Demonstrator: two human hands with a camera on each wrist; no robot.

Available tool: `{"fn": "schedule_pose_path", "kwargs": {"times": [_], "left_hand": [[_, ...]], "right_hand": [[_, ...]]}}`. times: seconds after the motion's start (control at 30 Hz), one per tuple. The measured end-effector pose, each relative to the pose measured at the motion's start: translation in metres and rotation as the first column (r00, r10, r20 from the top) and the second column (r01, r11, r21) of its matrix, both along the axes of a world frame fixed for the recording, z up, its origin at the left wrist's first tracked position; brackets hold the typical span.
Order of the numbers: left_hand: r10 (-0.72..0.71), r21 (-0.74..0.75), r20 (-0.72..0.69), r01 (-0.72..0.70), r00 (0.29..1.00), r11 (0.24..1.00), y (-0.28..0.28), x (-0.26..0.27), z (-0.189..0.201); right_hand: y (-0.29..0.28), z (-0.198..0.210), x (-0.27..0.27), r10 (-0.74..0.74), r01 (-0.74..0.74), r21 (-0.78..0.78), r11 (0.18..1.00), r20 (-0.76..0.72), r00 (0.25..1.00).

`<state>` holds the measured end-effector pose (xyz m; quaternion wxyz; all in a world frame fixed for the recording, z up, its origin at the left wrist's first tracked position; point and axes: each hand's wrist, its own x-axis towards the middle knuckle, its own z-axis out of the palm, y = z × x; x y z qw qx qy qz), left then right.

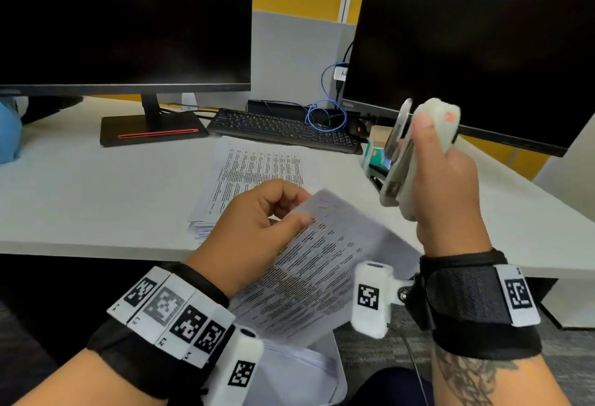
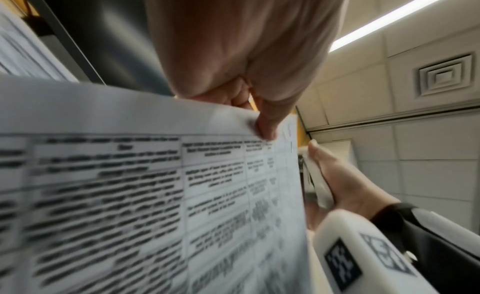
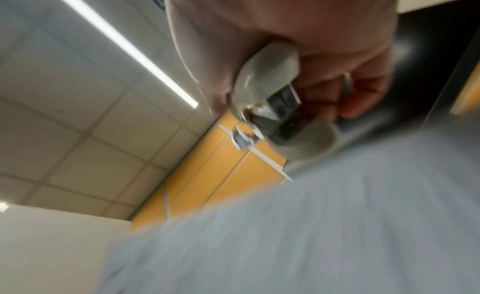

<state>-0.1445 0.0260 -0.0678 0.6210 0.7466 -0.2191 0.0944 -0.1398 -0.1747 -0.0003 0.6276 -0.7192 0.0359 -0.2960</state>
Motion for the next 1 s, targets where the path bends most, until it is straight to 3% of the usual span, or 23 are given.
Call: {"fn": "schedule_pose_path", "kwargs": {"times": [0.1, 0.23, 0.3, 0.43, 0.57, 0.67, 0.77, 0.87, 0.93, 1.0], "left_hand": [[0.023, 0.095, -0.084, -0.015, 0.996, 0.995, 0.011, 0.003, -0.004], [0.083, 0.132, -0.117, -0.067, 0.99, 0.989, 0.02, 0.007, -0.011], [0.091, 0.119, -0.131, -0.075, 0.987, 0.99, 0.022, 0.01, -0.014], [0.101, 0.097, -0.124, -0.089, 0.987, 0.991, 0.026, 0.015, -0.017], [0.126, 0.024, -0.111, -0.125, 0.986, 0.992, 0.028, 0.017, -0.017], [0.145, -0.065, -0.114, -0.153, 0.983, 0.986, 0.03, 0.019, -0.019], [0.151, -0.116, -0.113, -0.164, 0.982, 0.98, 0.03, 0.018, -0.023], [0.117, -0.189, -0.133, -0.141, 0.984, 0.972, 0.028, 0.016, -0.029], [0.091, -0.225, -0.139, -0.121, 0.986, 0.967, 0.026, 0.013, -0.035], [0.076, -0.241, -0.147, -0.111, 0.986, 0.964, 0.024, 0.011, -0.041]], "right_hand": [[-0.013, -0.005, 0.011, -0.059, 0.012, -0.187, 0.982, -0.246, 0.968], [-0.024, -0.024, 0.028, -0.013, -0.072, -0.13, 0.989, -0.559, 0.829], [-0.029, -0.033, 0.036, 0.015, -0.097, -0.097, 0.99, -0.629, 0.777], [-0.029, -0.039, 0.045, -0.081, -0.107, -0.225, 0.968, -0.692, 0.718], [-0.029, -0.042, 0.049, -0.157, -0.193, -0.404, 0.894, -0.685, 0.711], [-0.028, -0.035, 0.042, -0.168, -0.24, -0.541, 0.806, -0.598, 0.783], [-0.022, -0.023, 0.021, -0.002, -0.266, -0.495, 0.827, -0.475, 0.88], [-0.014, -0.015, 0.001, 0.122, -0.48, -0.542, 0.69, -0.566, 0.815], [-0.01, -0.015, -0.006, 0.076, -0.583, -0.611, 0.536, -0.653, 0.754], [-0.005, -0.02, -0.009, 0.012, -0.621, -0.643, 0.448, -0.69, 0.724]]}}
